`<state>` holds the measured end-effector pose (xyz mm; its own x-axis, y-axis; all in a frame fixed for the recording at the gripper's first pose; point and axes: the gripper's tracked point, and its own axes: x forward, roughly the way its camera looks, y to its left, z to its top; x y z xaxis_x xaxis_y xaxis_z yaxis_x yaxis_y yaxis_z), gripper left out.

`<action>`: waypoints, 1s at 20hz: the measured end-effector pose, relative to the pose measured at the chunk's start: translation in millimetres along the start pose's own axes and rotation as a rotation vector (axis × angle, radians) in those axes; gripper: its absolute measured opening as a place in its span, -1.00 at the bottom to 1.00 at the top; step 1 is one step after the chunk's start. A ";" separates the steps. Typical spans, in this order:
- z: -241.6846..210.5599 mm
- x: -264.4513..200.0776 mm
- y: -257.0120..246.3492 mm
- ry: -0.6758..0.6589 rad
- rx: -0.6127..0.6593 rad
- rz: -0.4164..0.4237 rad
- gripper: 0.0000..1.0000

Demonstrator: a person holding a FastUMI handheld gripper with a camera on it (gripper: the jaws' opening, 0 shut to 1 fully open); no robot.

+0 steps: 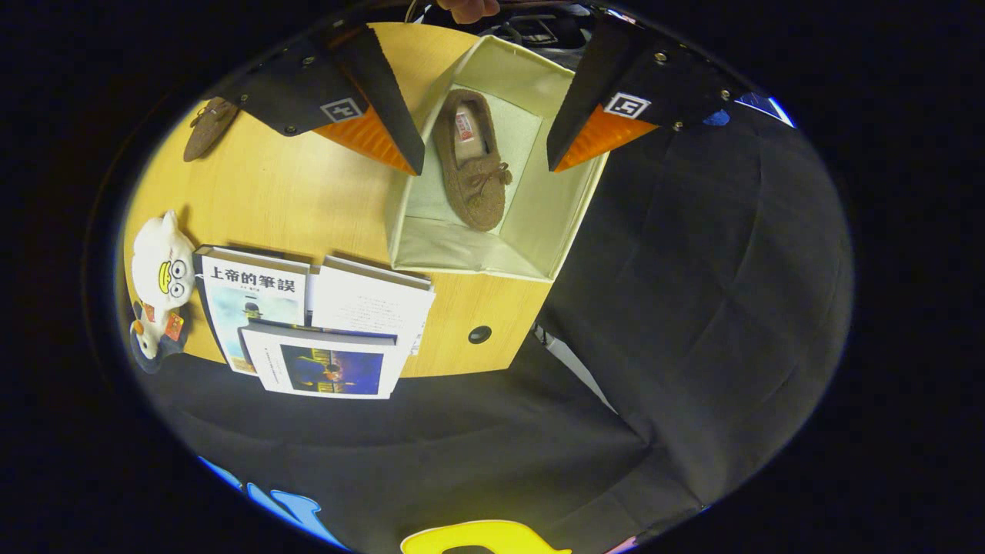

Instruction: Open the storage box then place both shoes into the box .Put the left shoe in first, then the right shoe, with the right side of both shoes facing outward in a uniform manner.

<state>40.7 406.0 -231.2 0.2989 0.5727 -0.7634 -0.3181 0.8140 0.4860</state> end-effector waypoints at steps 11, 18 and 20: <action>3.5 -115.2 -103.3 -0.190 0.044 -0.088 0.95; -41.6 -158.5 -197.9 -0.226 0.074 -0.237 0.95; -57.0 -165.6 -223.3 -0.229 0.098 -0.275 0.95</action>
<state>11.0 123.9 -237.6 0.5587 0.3294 -0.7611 -0.1137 0.9395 0.3231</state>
